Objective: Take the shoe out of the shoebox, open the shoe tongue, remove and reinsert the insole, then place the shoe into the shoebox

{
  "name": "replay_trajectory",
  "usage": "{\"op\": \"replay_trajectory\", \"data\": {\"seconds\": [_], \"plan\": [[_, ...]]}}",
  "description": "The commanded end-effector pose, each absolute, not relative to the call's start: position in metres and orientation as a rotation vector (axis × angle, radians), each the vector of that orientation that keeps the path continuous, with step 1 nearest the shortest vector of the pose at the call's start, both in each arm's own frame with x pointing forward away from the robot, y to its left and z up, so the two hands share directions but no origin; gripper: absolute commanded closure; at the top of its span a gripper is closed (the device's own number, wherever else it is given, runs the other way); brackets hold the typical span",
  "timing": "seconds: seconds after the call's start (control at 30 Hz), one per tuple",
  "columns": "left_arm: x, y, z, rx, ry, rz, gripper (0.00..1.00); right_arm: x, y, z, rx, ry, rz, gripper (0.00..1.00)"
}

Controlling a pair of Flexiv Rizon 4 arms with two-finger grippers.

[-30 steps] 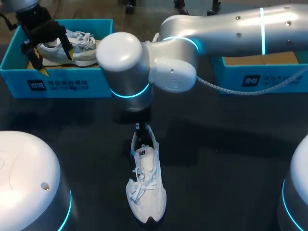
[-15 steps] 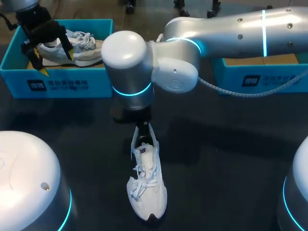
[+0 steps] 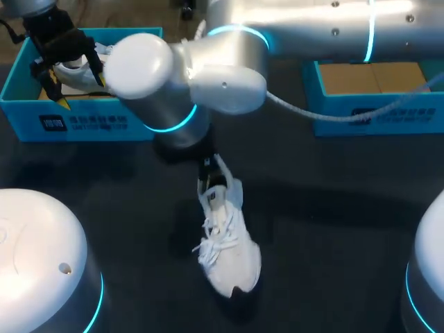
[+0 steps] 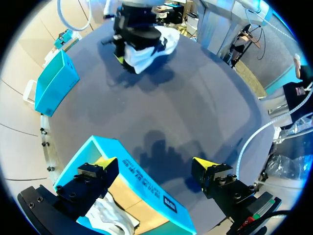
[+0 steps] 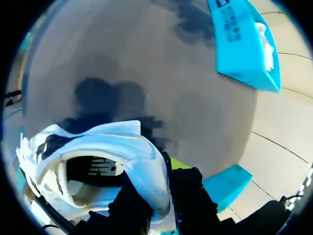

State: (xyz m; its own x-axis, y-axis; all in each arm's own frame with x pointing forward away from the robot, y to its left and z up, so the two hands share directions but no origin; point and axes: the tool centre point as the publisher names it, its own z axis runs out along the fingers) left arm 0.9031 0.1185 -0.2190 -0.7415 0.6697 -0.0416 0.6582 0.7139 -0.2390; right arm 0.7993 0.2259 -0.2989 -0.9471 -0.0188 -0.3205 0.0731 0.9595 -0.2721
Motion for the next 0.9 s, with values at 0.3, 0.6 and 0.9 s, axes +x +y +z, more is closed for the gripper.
{"op": "replay_trajectory", "data": {"seconds": [0.3, 0.6, 0.9], "plan": [[0.903, 0.119, -0.219, -1.110, -2.864, 0.367, 0.00, 0.794, 0.214, -0.241, 0.094, 2.797, -0.393, 1.00], [0.903, 0.119, -0.219, -1.110, -2.864, 0.367, 0.00, 0.790, 0.216, -0.240, 0.130, 2.797, -0.376, 1.00], [0.903, 0.119, -0.219, -1.110, -2.864, 0.367, 0.00, 0.807, 0.151, -0.196, 0.110, 2.718, -0.518, 1.00]]}}
